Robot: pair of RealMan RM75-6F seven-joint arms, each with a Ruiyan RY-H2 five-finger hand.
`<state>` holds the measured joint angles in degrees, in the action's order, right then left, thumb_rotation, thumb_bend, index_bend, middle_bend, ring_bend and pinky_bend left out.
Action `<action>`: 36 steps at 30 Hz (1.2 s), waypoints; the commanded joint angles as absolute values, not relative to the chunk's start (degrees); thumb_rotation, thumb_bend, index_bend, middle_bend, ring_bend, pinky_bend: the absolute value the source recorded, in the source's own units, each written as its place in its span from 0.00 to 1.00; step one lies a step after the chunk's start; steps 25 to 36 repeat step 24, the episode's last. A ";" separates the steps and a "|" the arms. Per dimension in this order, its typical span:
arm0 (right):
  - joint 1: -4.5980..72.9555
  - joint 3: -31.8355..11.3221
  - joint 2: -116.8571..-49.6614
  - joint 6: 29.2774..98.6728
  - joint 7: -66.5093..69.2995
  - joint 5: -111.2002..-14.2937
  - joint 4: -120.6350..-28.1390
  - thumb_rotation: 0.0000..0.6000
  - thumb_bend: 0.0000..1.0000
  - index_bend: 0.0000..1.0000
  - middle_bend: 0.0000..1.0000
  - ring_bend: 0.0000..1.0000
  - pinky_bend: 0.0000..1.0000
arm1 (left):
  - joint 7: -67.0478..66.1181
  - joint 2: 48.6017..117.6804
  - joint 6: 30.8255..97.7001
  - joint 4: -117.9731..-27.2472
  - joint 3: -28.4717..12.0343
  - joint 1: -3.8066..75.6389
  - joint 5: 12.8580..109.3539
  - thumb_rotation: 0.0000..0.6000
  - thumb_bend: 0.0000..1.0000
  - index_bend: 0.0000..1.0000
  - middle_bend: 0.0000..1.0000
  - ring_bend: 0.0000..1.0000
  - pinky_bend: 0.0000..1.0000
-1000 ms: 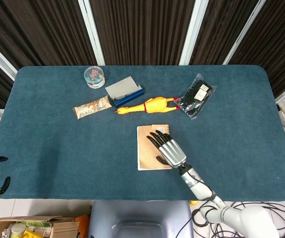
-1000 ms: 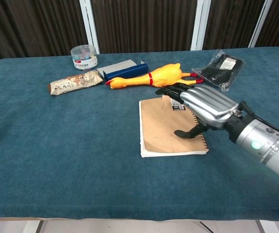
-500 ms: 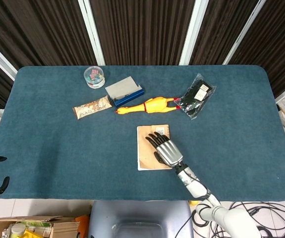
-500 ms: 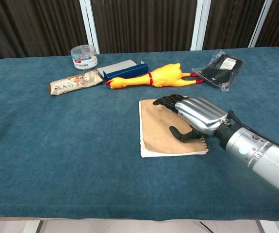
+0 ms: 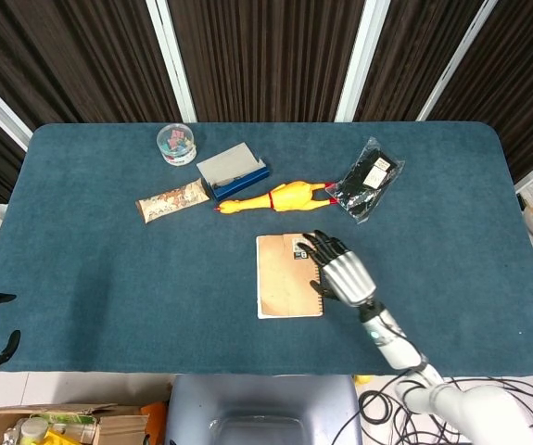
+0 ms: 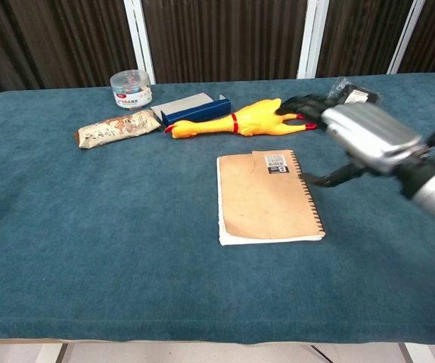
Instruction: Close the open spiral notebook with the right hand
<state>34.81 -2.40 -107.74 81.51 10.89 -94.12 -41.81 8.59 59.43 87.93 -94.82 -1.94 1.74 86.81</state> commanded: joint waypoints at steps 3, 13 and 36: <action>24.14 0.57 -85.26 89.09 -2.55 -93.07 -71.56 1.00 0.18 0.23 0.10 0.06 0.26 | 7.17 59.84 87.52 -95.18 -2.06 2.01 86.47 1.00 0.38 0.32 0.30 0.27 0.48; 13.74 1.80 -72.75 92.87 -9.77 -85.60 -91.47 1.00 0.18 0.21 0.14 0.06 0.19 | 5.30 60.84 87.94 -94.96 -2.21 2.28 87.02 1.00 0.38 0.31 0.30 0.26 0.48; 9.08 -0.29 -73.47 94.50 -10.68 -83.02 -90.03 1.00 0.18 0.12 0.10 0.04 0.18 | 3.80 61.92 88.16 -94.26 -2.68 2.52 86.61 1.00 0.38 0.30 0.26 0.25 0.48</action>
